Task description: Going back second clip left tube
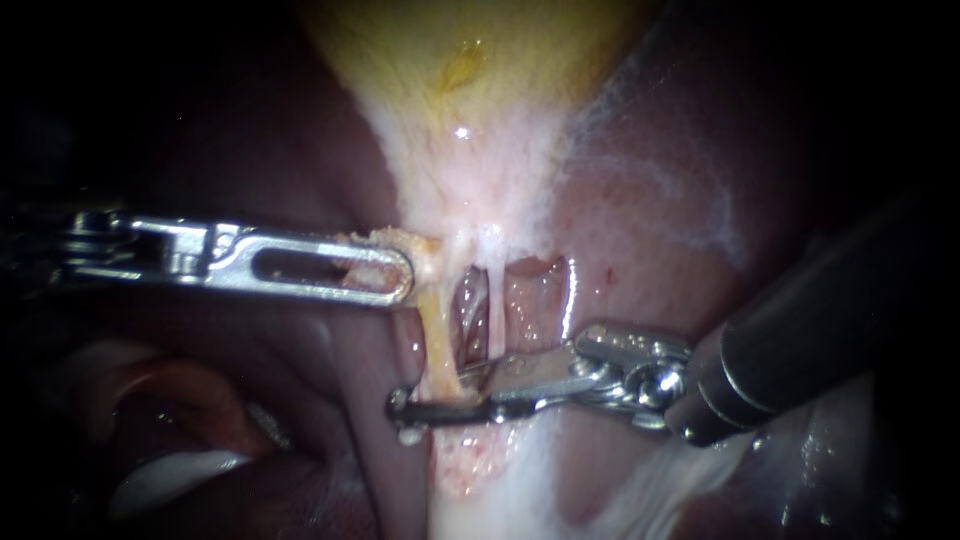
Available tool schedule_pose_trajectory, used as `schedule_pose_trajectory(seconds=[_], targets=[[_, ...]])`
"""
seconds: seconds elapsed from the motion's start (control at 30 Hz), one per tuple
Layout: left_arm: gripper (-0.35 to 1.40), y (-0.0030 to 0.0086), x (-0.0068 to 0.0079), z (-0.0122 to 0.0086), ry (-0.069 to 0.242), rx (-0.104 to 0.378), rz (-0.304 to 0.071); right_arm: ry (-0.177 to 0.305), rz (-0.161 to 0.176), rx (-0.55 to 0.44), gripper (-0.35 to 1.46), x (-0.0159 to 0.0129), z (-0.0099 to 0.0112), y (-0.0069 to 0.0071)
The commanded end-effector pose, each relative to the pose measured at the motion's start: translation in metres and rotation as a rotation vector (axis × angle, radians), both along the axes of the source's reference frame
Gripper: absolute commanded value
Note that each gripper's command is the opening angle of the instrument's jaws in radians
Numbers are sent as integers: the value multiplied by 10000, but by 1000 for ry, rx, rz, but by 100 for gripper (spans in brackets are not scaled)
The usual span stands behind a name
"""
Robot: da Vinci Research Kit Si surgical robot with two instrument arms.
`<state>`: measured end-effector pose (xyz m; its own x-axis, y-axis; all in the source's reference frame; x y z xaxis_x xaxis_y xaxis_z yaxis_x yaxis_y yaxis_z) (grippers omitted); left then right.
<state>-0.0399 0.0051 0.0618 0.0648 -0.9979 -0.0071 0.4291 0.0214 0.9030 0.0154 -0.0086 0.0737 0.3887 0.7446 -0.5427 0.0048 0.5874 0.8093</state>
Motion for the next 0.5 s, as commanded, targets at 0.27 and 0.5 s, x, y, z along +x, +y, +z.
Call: schedule_pose_trajectory(seconds=[0.27,0.5], targets=[[-35,0,0,0,0,0,0,70,-5,-138,-8,2,1,-2],[-35,0,1,0,0,0,0,94,-8,-360,45,4,1,0]])
